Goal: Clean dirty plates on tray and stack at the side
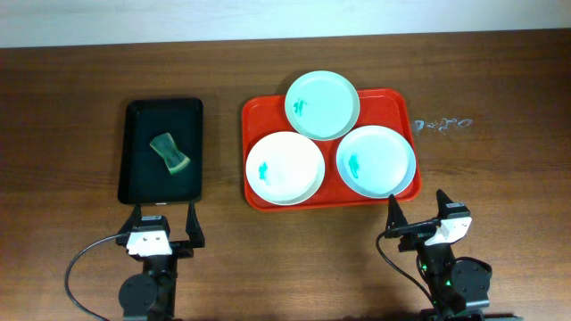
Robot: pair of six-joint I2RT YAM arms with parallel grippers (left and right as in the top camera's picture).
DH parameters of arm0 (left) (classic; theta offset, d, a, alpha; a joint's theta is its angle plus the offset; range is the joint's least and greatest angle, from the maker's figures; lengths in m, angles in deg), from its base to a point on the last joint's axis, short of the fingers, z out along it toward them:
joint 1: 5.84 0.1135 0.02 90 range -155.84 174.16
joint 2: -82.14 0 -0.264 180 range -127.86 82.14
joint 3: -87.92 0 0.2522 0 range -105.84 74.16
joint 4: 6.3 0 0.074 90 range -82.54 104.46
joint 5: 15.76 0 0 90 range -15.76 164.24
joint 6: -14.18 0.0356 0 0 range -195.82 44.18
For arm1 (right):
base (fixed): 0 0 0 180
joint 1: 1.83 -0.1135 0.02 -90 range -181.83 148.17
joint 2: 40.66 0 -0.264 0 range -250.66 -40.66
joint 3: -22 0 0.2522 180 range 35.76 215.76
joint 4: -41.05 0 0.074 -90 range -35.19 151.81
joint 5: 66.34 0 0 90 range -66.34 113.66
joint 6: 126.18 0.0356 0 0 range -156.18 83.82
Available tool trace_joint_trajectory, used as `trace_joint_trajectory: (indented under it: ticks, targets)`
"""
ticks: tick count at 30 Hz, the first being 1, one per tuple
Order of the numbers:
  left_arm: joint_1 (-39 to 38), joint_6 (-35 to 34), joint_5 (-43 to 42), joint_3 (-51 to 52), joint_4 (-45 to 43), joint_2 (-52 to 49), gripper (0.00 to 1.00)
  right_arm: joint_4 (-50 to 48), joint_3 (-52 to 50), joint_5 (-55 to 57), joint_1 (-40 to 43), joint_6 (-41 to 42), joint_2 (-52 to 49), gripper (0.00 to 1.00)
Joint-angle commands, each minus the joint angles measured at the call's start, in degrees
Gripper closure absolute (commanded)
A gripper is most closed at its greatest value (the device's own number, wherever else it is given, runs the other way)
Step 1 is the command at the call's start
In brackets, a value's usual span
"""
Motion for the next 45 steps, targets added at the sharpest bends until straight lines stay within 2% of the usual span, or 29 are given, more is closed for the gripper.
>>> trace_joint_trajectory:
  ticks: [1, 5, 6, 7, 8, 10, 12, 14, 15, 16, 18, 22, 24, 26, 28, 29, 30, 31, 34, 37, 39, 41, 43, 45]
  targets:
    - [-0.3, 0.9, -0.6, 0.3, 0.0, 0.0, 0.01, 0.0, -0.5, 0.5, -0.5, 0.1, 0.2, 0.01]
    - [-0.3, 0.9, -0.7, 0.3, 0.0, 0.0, 0.01, 0.0, -0.5, 0.5, -0.5, 0.1, 0.2, 0.01]
    - [-0.3, 0.1, -4.5, 0.3, 0.1, 0.0, 0.01, 0.0, -0.5, 0.5, -0.5, 0.1, 0.2, 0.01]
    - [-0.3, -3.3, -12.6, 0.2, -0.6, 0.0, 0.01, 0.0, -0.5, 0.5, -0.5, 0.1, 0.2, 0.01]
    - [-0.3, -10.4, -25.3, 0.2, -3.7, 0.0, 0.01, 0.0, -0.5, 0.5, -0.5, 0.1, 0.2, 0.02]
    - [-0.3, -22.2, -43.8, 0.2, -11.7, 0.0, 0.01, 0.0, -0.5, 0.5, -0.5, 0.1, 0.2, 0.01]
    - [-0.3, -24.9, -45.6, 0.2, -16.7, 0.0, 0.01, 0.0, -0.5, 0.5, -0.5, 0.1, 0.2, 0.02]
    - [-0.3, -26.7, -45.6, 0.2, -29.2, 0.0, 0.01, 0.0, -0.5, 0.5, -0.5, 0.1, 0.2, 0.02]
    - [-0.3, -26.7, -43.7, 0.2, -37.5, 0.0, 0.01, 0.0, -0.5, 0.5, -0.5, 0.1, 0.2, 0.02]
    - [-0.3, -26.7, -40.4, -0.1, -41.3, 0.0, 0.01, 0.0, -0.5, 0.5, -0.5, 0.1, 0.2, 0.01]
    - [-0.3, -26.6, -33.2, -3.5, -42.1, 0.0, 0.01, 0.0, -0.5, 0.5, -0.5, 0.1, 0.2, 0.02]
    - [-0.3, -15.2, -28.4, -17.9, -30.9, -5.2, 0.01, 0.0, -0.5, 0.5, -0.5, 0.1, 0.2, 0.02]
    - [-0.3, -14.6, -28.4, -24.8, -27.8, -12.0, 0.01, 0.0, -0.5, 0.5, -0.5, 0.1, 0.2, 0.01]
    - [-0.3, -14.5, -29.0, -40.3, -9.7, -26.9, 0.01, 0.0, -0.5, 0.5, -0.5, 0.1, 0.2, 0.02]
    - [-0.3, -7.5, -34.2, -56.8, 15.8, -42.4, 0.01, 0.0, -0.5, 0.5, -0.5, 0.1, 0.2, 0.02]
    - [-0.2, -3.4, -37.9, -67.5, 28.8, -53.5, 0.01, 0.0, -0.5, 0.5, -0.5, 0.1, 0.2, 0.01]
    - [-0.2, -1.2, -37.4, -70.4, 31.0, -57.2, 0.01, 0.0, -0.5, 0.5, -0.5, 0.1, 0.2, 0.02]
    - [-0.1, -0.9, -30.8, -74.8, 32.6, -63.8, 0.01, 0.0, -0.5, 0.5, -0.5, 0.1, 0.2, 0.02]
    - [-0.1, -16.2, 0.7, -79.9, 37.5, -76.3, 0.01, 0.0, -0.5, 0.5, -0.5, 0.1, 0.2, 0.02]
    - [0.3, -19.6, 10.7, -79.9, 36.3, -86.7, 0.01, 0.0, -0.5, 0.5, -0.5, 0.1, 0.2, 0.02]
    - [2.9, -27.9, 12.9, -79.9, 36.2, -92.6, 0.01, 0.0, -0.5, 0.5, -0.5, 0.1, 0.2, 0.01]
    - [6.0, -34.5, 8.8, -79.9, 35.3, -98.6, 0.01, 0.0, -0.5, 0.5, -0.5, 0.1, 0.2, 0.01]
    - [7.4, -34.1, 2.0, -79.9, 33.1, -104.1, 0.0, 0.0, -0.5, 0.5, -0.5, 0.1, 0.2, 0.01]
    - [7.7, -34.1, 1.7, -79.9, 32.2, -108.8, 0.02, 0.0, -0.5, 0.5, -0.5, 0.1, 0.2, 0.01]
